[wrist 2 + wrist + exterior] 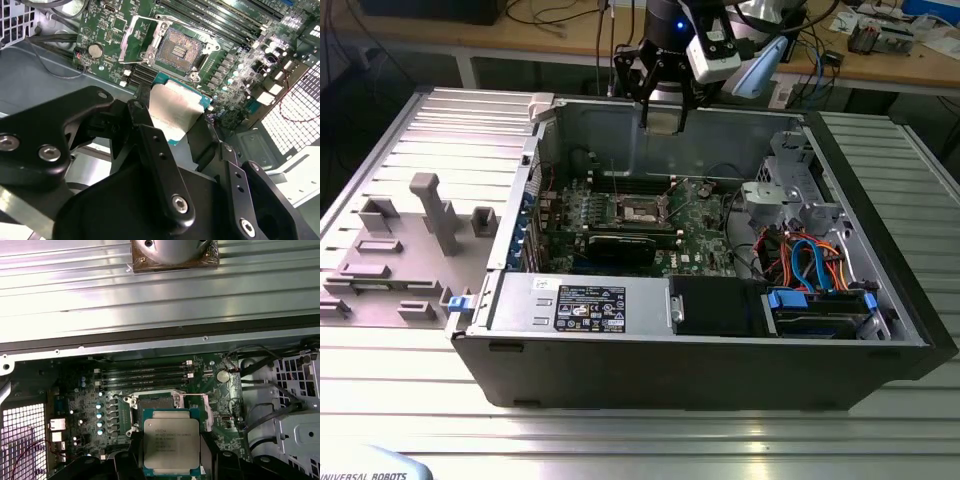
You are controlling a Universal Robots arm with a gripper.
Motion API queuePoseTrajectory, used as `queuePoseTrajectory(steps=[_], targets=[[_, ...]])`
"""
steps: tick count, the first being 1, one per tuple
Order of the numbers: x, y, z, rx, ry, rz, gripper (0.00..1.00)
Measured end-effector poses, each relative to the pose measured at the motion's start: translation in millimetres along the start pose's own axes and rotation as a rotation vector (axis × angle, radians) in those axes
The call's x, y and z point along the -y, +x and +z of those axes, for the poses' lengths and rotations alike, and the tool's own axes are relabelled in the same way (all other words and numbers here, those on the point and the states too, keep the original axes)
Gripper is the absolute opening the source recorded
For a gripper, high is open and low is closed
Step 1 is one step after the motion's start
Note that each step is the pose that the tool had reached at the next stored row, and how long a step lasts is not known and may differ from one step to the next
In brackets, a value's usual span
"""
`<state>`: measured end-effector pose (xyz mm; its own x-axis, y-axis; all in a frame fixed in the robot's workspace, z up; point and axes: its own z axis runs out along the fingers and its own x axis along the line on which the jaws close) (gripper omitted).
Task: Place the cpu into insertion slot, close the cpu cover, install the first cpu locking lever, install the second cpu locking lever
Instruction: 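Place the cpu into insertion slot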
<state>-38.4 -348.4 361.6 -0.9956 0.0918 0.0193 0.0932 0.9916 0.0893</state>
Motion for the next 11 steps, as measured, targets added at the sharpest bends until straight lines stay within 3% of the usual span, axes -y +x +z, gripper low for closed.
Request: queuePoseTrajectory(steps=[6, 11], targets=[[0.0, 0.0, 0.0, 0.0003, 0.0000, 0.003, 0.54], [0.0, 0.0, 0.4, 0.0093, -0.0018, 0.104, 0.54]])
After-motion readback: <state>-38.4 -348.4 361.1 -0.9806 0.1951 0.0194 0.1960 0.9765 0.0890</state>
